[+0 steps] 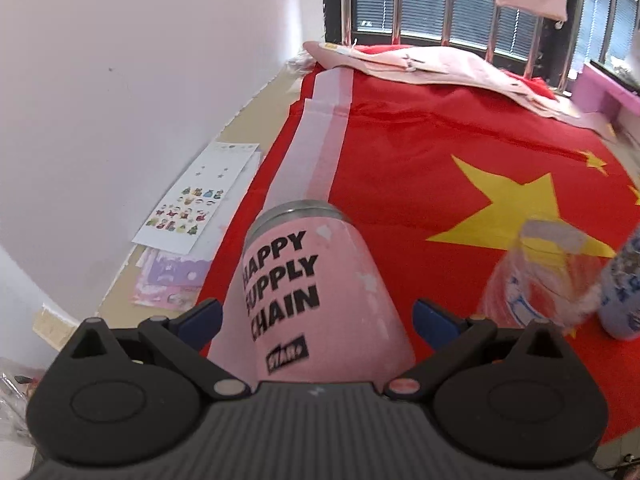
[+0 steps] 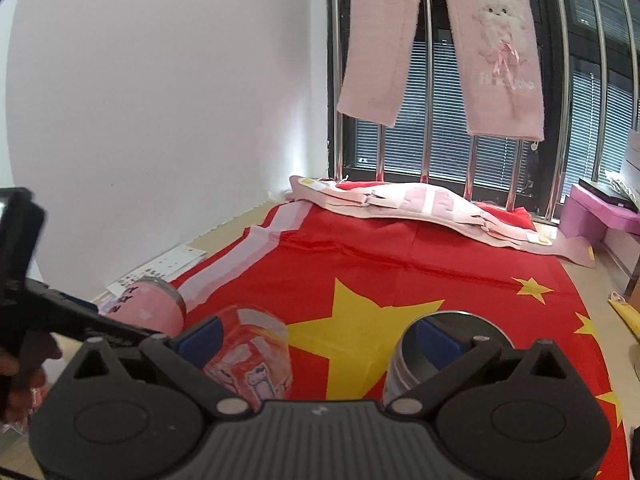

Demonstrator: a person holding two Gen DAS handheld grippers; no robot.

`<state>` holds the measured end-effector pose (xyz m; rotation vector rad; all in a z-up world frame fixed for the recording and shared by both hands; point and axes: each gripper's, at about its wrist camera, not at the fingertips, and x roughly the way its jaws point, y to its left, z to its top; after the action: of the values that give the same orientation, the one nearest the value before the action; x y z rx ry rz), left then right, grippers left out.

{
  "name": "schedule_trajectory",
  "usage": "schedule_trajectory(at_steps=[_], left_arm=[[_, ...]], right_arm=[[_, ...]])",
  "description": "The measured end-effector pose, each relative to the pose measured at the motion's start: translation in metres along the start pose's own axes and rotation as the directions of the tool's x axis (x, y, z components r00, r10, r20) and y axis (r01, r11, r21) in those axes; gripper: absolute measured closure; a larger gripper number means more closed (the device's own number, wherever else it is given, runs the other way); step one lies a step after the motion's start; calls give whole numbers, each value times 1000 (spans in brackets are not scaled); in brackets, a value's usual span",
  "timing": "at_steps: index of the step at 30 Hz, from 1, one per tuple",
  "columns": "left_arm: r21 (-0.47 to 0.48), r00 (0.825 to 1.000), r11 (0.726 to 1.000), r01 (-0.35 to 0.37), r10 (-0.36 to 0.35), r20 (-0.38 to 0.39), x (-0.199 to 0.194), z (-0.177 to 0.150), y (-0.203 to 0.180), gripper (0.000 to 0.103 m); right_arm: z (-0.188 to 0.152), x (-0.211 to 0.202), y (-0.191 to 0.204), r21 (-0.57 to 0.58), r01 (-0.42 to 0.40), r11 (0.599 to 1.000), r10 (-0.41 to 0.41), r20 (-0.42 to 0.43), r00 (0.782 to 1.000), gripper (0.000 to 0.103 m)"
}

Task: Flip cup upright
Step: 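Grasp the pink cup with the left gripper while the right gripper withdraws, then lift and rotate the pink cup with the left gripper until its rim faces up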

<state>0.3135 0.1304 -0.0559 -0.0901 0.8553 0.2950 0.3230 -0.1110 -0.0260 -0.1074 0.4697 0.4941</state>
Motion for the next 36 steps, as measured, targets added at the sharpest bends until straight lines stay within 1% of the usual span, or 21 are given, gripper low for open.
schedule_trajectory(at_steps=[2,4,5,7,8,11,14,16,19,21,24,26,28,30,31,33,36], left_arm=[[-6,999,1000,29,-30,-30,8,-1,2,13],[40,998,998,57,-56,-21,7,-3,3,14],[73,996,993,88,-86,-24,7,-3,5,14],[122,990,982,142,-137,-44,6,-2,13,15],[158,985,973,171,-163,-60,6,-2,18,15],[240,975,946,217,-196,-108,5,-1,29,15],[277,965,927,254,-222,-140,5,-2,34,15],[291,963,920,264,-231,-142,4,-4,35,15],[297,962,916,270,-239,-135,3,-6,36,15],[301,961,913,274,-245,-131,2,-7,37,15],[317,955,902,293,-263,-134,0,-10,39,15],[328,956,898,292,-263,-132,-1,-11,39,14],[339,958,897,284,-252,-136,-1,-10,37,13],[354,964,896,266,-242,-112,-6,-5,35,8],[361,964,894,265,-247,-97,-10,-2,34,2],[367,964,892,264,-256,-71,-16,6,33,0],[352,964,898,264,-251,-83,-11,20,32,0]], right_arm=[[-1,1,-1,6,3,1000,-3,-1,1000,0],[-2,2,0,14,3,1000,-3,2,1000,0],[-3,1,2,19,3,1000,-3,4,1000,0],[-4,0,3,23,-1,1000,1,6,1000,0],[-5,0,4,23,-2,1000,2,6,1000,0],[-9,0,9,16,-12,1000,12,-2,1000,0],[-14,-2,17,0,-23,1000,23,3,1000,0],[-17,-4,23,-10,-31,999,32,10,999,0],[-20,-9,35,-55,-44,998,46,30,999,0],[-22,-9,41,-74,-64,995,65,20,998,0],[-29,-6,51,-110,-83,991,84,6,996,0],[-33,-3,57,-130,-87,988,88,0,996,0],[-35,2,59,-125,-91,988,91,-11,996,0],[-38,3,61,-124,-98,987,96,-15,995,0],[-37,5,61,-127,-103,986,102,-17,995,0],[-38,8,62,-137,-108,985,105,-30,994,0],[-40,15,61,-142,-108,984,102,-53,993,0]])
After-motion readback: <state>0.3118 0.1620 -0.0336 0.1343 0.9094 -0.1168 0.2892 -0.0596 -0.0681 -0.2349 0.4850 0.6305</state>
